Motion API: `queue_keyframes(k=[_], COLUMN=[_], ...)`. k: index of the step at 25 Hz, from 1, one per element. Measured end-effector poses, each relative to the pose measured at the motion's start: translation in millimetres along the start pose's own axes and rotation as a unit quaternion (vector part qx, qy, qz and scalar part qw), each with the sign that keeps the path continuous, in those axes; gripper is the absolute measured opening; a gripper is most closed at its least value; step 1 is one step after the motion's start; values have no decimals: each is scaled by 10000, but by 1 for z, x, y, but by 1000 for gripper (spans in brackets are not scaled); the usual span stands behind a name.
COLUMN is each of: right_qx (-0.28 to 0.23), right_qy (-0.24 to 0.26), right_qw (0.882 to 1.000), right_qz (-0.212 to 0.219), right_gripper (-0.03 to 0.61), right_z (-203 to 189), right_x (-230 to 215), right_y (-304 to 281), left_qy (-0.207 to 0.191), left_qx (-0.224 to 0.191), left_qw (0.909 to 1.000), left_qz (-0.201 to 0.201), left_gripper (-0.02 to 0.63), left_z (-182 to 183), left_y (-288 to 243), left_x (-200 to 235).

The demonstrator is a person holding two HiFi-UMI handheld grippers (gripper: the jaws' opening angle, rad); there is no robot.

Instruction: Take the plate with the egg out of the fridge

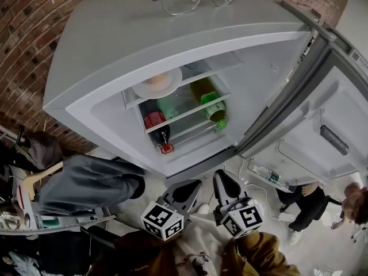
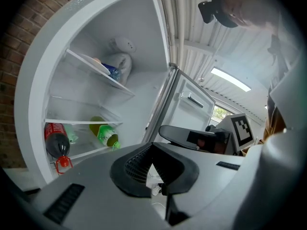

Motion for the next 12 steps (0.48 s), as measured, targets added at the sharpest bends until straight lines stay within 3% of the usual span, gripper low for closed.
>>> queue_keyframes(k=[12], right_qx=[12], right_qy=[26], right_qw=[9983], right_qz=[574], right_gripper=[8], right_z=[19], right_x=[8], right_y=[-27], left_qy=[21], left_qx=[-203], left_qw=[9993], left_qz=[324], left_gripper=[7], left_z=[5], left_y=[12], left_x=[2])
Point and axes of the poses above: the fingertips, and each gripper's own axes: y backward along the fingers, x to its left, z out of its top, the point moved 10 cm from there along y, backward along the fingers, and after that the axes turned 10 degrees about x, right-handed, at the moved point
